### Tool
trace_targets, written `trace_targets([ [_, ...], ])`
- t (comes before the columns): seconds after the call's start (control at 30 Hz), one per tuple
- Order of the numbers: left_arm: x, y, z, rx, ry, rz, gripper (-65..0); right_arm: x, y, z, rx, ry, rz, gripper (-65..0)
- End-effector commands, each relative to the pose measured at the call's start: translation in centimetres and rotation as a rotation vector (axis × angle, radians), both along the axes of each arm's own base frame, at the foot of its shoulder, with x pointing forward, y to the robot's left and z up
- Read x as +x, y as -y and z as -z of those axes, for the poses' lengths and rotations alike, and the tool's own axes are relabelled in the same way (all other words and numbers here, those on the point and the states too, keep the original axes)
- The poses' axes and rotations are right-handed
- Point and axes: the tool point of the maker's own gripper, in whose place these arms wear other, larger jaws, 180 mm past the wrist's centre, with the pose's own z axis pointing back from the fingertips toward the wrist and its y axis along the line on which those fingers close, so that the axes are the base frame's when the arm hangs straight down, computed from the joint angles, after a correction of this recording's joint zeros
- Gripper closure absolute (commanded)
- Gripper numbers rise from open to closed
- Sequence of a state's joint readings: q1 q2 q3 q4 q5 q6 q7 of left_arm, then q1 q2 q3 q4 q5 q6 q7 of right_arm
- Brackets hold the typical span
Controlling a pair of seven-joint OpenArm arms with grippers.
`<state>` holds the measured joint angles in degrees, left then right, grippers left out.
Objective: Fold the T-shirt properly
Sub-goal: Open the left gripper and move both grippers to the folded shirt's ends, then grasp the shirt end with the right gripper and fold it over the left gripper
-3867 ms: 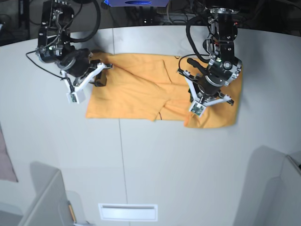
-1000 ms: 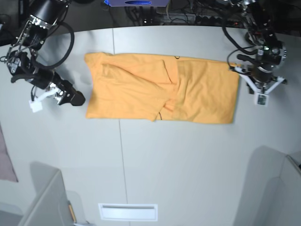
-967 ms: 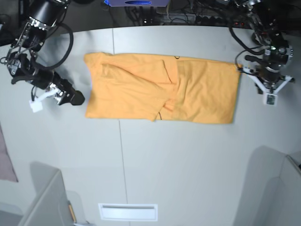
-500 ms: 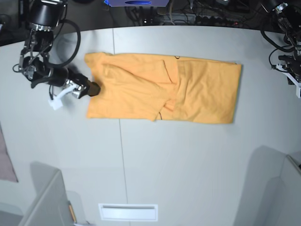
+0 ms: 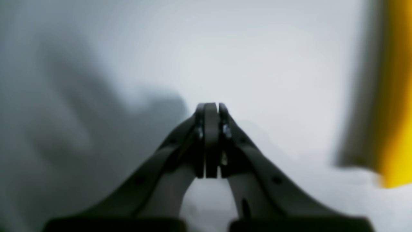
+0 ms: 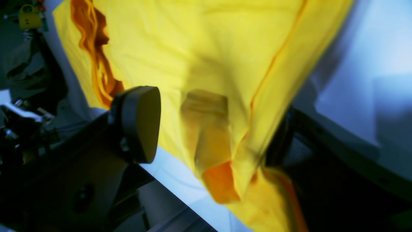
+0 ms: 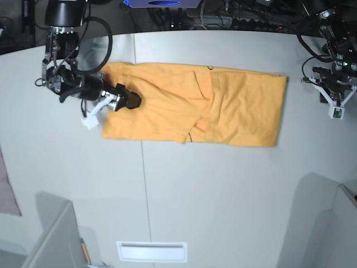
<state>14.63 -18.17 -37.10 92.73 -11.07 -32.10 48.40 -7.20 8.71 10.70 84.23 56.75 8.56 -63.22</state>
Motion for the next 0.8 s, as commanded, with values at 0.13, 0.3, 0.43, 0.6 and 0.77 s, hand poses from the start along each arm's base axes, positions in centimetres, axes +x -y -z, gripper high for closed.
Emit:
trace_targets([
  [0.13, 2.1, 1.5, -0.7, 0.0, 0.036, 0.071, 0.0, 0.5, 0.7, 0.0, -0.043, -0.012, -0.017, -35.3],
  [0.3, 2.6, 1.8, 1.0, -0.04, 0.002, 0.063, 0.0, 1.5, 1.0, 0.7, -0.037, -0.015, 0.02, -17.6],
  [0.43, 2.9, 2.3, 2.2, -0.067, -0.024, 0.068, 0.0, 2.2, 1.5, 1.0, -0.045, 0.009, 0.06, 0.0],
  [0.6, 3.7, 2.9, 3.1, 0.008, -0.084, 0.125, 0.0, 2.6, 1.5, 0.7, -0.049, 0.027, 0.07, 0.0],
  [0.77, 4.9, 5.9, 4.2, 0.045, -0.125, 0.222, 0.0, 3.3, 1.6, 0.3, -0.052, 0.039, 0.075, 0.0],
])
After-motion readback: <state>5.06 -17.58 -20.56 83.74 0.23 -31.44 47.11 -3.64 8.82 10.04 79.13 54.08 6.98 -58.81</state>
